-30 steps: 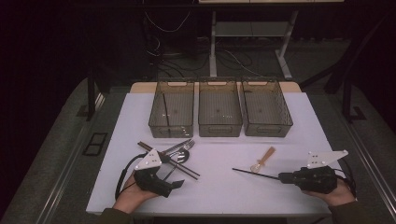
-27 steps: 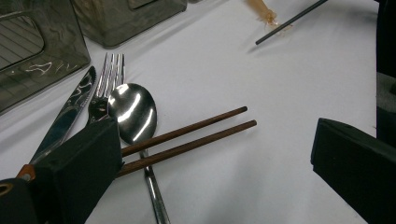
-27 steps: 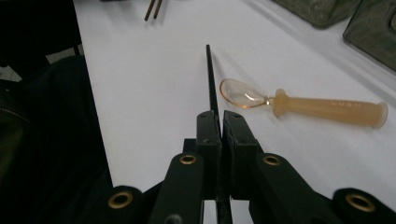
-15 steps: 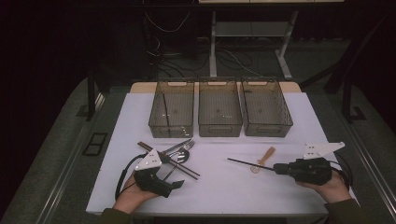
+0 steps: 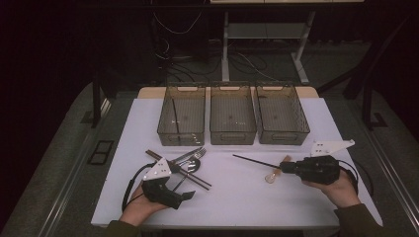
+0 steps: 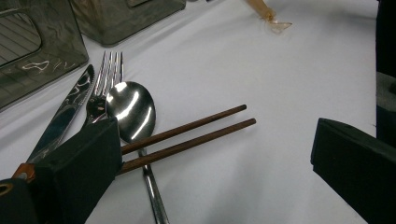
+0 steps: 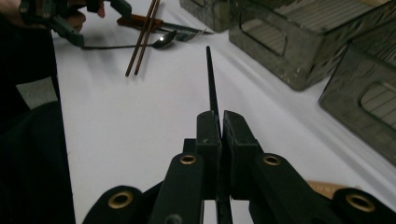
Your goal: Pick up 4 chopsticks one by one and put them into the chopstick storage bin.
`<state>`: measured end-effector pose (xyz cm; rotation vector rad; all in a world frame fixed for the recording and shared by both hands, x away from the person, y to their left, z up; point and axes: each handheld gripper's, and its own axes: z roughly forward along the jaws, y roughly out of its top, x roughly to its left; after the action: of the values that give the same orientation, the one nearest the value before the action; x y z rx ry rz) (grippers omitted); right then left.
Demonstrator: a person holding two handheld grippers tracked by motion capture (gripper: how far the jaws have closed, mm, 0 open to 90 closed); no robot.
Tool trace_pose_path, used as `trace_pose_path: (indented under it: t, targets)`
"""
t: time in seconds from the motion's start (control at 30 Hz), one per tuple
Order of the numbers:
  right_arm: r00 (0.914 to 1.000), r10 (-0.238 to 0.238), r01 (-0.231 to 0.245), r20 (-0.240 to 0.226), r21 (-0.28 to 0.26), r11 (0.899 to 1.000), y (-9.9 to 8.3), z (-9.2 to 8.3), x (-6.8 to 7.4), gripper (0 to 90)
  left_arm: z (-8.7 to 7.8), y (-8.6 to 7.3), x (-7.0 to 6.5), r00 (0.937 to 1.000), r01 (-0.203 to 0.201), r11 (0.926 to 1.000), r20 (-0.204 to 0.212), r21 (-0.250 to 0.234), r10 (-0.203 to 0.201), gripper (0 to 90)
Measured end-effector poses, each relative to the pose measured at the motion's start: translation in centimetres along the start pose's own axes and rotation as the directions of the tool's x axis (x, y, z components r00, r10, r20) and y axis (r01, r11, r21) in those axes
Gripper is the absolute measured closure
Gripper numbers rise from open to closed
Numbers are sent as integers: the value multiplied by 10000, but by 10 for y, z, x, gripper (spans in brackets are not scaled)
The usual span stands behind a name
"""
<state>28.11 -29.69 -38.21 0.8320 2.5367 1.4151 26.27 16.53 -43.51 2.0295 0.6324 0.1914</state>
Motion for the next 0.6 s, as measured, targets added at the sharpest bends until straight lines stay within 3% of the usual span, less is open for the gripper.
trace_pose_path:
  t: [0.6]
  targets:
    - [9992,128,-104,374,-640,9979,43,32,1,858,0,0,-2,10000,-25,10000,39,-19,25,14]
